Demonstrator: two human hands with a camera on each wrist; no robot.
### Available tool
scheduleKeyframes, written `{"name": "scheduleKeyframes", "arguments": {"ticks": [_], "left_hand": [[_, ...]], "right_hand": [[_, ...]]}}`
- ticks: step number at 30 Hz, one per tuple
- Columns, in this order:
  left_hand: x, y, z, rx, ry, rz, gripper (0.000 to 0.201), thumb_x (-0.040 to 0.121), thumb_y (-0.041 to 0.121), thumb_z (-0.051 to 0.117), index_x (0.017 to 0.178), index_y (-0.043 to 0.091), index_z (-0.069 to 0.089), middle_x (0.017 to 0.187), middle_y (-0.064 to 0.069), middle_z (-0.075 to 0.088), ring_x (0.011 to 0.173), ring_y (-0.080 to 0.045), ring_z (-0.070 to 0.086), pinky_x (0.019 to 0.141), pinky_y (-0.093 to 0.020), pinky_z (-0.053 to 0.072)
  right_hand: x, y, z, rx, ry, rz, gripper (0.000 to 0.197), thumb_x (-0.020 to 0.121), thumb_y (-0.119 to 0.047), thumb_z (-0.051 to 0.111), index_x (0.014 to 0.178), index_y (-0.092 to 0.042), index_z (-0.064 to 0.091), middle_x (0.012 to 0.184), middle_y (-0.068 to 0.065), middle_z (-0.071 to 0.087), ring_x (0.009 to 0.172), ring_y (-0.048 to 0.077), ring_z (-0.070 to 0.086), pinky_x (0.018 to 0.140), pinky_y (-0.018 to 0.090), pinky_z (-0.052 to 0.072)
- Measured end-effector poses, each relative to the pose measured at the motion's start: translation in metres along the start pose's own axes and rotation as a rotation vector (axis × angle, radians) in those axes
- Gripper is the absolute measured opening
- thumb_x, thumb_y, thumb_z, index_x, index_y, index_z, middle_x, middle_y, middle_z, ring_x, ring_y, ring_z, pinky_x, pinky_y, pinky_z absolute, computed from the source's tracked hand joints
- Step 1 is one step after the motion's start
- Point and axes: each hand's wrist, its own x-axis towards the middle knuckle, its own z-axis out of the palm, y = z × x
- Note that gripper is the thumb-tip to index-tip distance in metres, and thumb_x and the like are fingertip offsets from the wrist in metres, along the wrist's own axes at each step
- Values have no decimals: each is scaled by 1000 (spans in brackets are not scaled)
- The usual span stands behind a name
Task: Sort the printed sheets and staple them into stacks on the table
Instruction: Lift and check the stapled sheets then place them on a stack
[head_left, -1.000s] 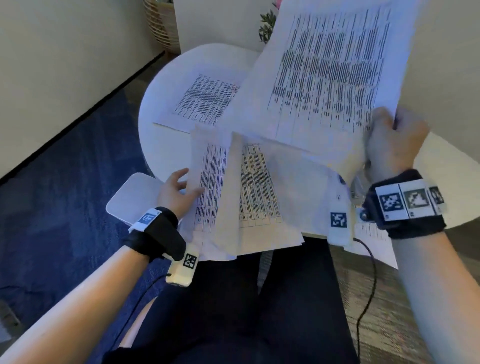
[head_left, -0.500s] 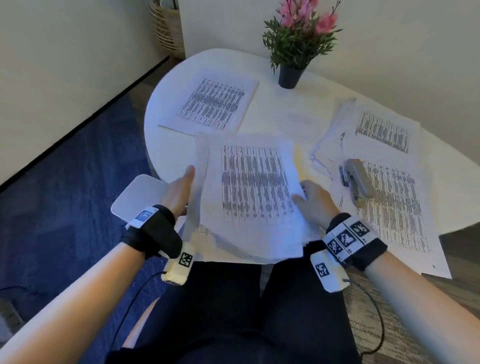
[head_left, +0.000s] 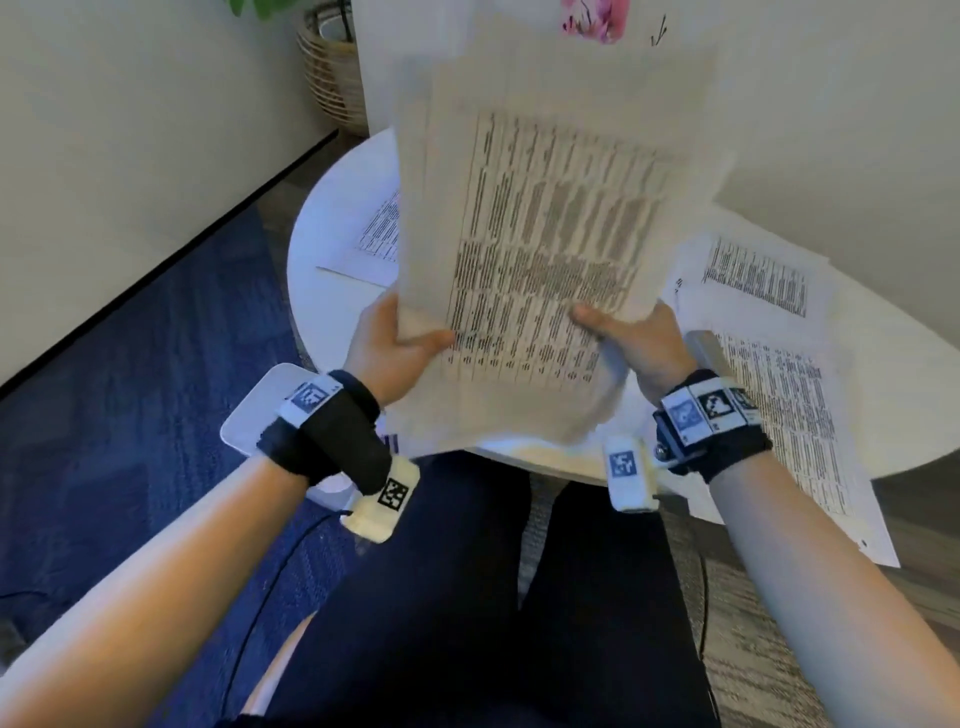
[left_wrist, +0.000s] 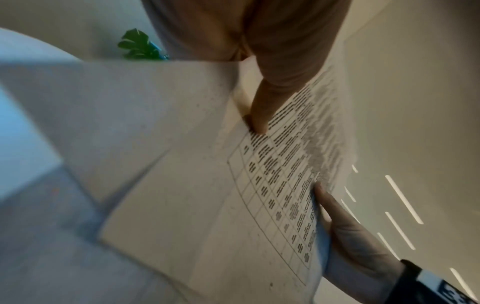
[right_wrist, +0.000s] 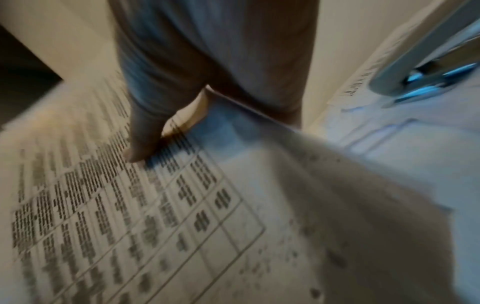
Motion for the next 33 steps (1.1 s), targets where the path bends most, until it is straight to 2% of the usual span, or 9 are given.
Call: {"name": "scheduleKeyframes", "arguments": {"ticks": [3,8,15,20,23,25,27,29,33], "left_hand": [[11,19,7,-140,0,69,39,72,14,81,99,29,58,95,12,71,93,-6,68,80,-23,53],[31,53,6,-250,42,175,58,70,32,81,119,17,55,112,1,68,105,-12,65,87,-34,55],[50,75,16,-168,86,219,59,70,33,81,119,9,59,109,1,69,101,-11,66,87,-39,56],[56,87,14,9,223,340,39,73,28,75,108,16,62,99,6,67,96,-15,64,85,-40,53],[55,94,16,187,186,490,27,77,29,71,99,14,69,89,3,69,86,-20,65,78,-38,53],[52,101,21,251,114,595,10,79,22,70,89,21,71,83,9,68,81,-12,63,76,-30,52],[48,107,24,264,87,651,11,78,17,71,85,25,72,78,15,64,75,-3,59,72,-19,47],[46,109,21,257,80,611,12,76,20,75,85,28,72,73,19,63,69,2,57,69,-12,43],[51,92,-8,519,9,399,16,75,36,77,88,30,70,66,14,58,65,-6,53,65,-20,44]], "right_hand": [[-9,-22,3,138,77,-139,70,69,-18,80,123,5,43,83,-7,59,74,-5,54,84,23,49],[12,-27,-9,55,125,-222,125,35,-55,93,132,3,38,126,9,57,118,22,54,102,44,44],[3,-35,-10,-11,-43,-367,50,55,-18,87,101,-15,65,100,-3,71,98,11,68,93,43,52],[4,-60,-18,-249,353,-614,115,52,-44,90,141,-5,29,135,7,40,128,15,39,112,36,33],[-13,-84,-21,-621,499,-939,116,63,-60,78,145,4,25,147,19,30,138,30,27,111,51,26],[-20,-96,-16,-834,471,-993,101,70,-69,65,144,-7,36,149,7,32,140,26,27,111,54,20],[-18,-99,-13,-810,255,-1007,55,76,-55,66,122,-25,61,121,-9,58,120,24,53,95,41,38],[-14,-94,-14,-609,107,-956,14,78,-32,69,76,-46,67,70,-23,56,68,12,61,60,23,38],[-9,-76,-36,-314,166,-683,37,75,-26,77,46,-32,53,46,-16,41,47,-1,32,50,22,30]]}}
